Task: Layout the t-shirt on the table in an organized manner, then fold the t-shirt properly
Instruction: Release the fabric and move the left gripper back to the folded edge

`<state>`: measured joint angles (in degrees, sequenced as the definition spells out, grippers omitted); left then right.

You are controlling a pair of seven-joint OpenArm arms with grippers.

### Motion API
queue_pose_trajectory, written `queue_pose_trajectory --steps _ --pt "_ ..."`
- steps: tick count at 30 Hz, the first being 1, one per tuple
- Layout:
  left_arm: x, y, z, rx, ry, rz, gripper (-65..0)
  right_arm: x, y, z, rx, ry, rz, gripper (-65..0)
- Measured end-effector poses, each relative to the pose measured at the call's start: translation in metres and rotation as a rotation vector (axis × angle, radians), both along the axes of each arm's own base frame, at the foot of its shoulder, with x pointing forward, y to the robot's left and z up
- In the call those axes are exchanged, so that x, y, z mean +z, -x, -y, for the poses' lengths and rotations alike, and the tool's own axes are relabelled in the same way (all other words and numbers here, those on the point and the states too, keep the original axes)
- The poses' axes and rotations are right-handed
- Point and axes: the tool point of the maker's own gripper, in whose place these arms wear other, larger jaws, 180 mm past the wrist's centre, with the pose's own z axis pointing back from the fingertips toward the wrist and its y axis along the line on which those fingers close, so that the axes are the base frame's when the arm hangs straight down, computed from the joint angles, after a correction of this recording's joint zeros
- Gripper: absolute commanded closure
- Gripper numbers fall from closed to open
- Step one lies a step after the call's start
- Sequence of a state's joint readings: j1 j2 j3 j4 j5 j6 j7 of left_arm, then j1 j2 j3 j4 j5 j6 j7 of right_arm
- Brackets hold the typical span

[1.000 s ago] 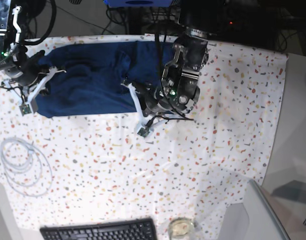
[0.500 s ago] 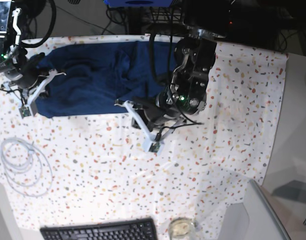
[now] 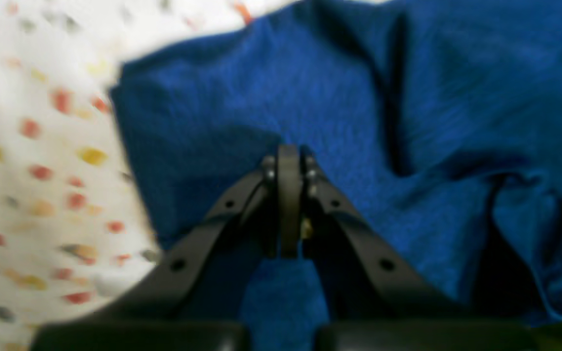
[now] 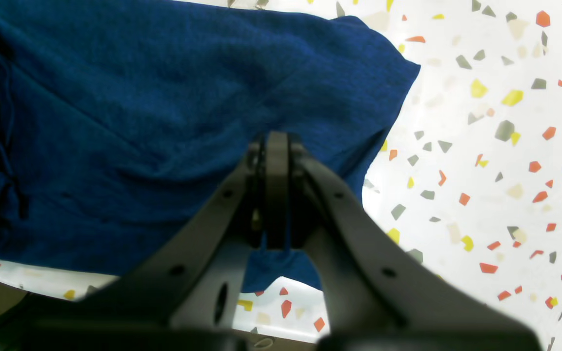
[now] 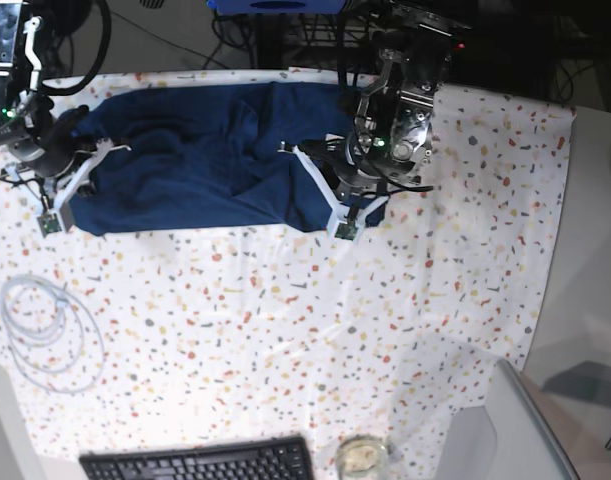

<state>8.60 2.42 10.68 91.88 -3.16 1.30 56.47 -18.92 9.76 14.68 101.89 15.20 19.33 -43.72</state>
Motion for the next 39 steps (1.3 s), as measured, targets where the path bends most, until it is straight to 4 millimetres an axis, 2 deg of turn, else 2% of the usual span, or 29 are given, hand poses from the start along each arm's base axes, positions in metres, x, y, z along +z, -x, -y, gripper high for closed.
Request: queue_pose_trajectory --steps 3,8,12,15,18,20,24,27,30,32,34,36,39 --pt "-0.007 -0.003 0.022 0.000 0.059 -0.027 0.0 0.000 0.000 0.000 0.000 0.001 -0.001 0.0" --pt "-0.009 -0.019 0.043 -0.039 0.086 0.007 0.0 0.000 0.000 0.000 0.000 0.001 -0.002 0.0" --pt "-0.009 -0.028 0.075 -0.097 0.110 -0.004 0.0 0.000 0.000 0.000 0.000 0.001 -0.002 0.0" --pt "-0.001 -0.048 0.089 -0.116 0.137 0.028 0.0 0.000 0.000 0.000 0.000 0.001 -0.001 0.0" --pt "0.004 -0.075 0.091 -0.066 0.205 0.076 0.0 0.000 0.000 0.000 0.000 0.001 -0.002 0.0" --pt "0.002 -0.080 0.095 -0.040 0.266 0.046 0.0 0.000 0.000 0.000 0.000 0.000 -0.001 0.0" --pt "0.026 -0.080 0.112 -0.030 0.377 0.069 0.0 0.000 0.001 0.000 0.000 0.001 -0.003 0.0" --pt "0.051 -0.070 0.111 -0.029 0.431 0.144 0.0 0.000 0.001 0.000 0.000 0.000 -0.002 0.0" --pt "0.041 -0.030 0.086 -0.034 0.384 0.078 0.0 0.003 0.001 0.011 -0.025 -0.003 0.006 0.0" --pt "0.042 -0.011 0.063 -0.040 0.348 0.092 0.0 0.010 0.000 0.039 -0.108 0.024 0.031 -0.2" --pt "0.042 0.000 0.027 -0.012 0.310 0.102 0.0 0.018 0.000 0.065 -0.201 0.044 0.052 -1.1" --pt "0.037 0.008 -0.023 0.094 0.238 0.110 0.0 0.023 -0.004 0.071 -0.233 0.010 0.076 -8.7" --pt "0.034 0.025 -0.105 0.254 0.114 0.116 0.0 0.016 -0.014 0.050 -0.166 -0.121 0.066 -31.2"
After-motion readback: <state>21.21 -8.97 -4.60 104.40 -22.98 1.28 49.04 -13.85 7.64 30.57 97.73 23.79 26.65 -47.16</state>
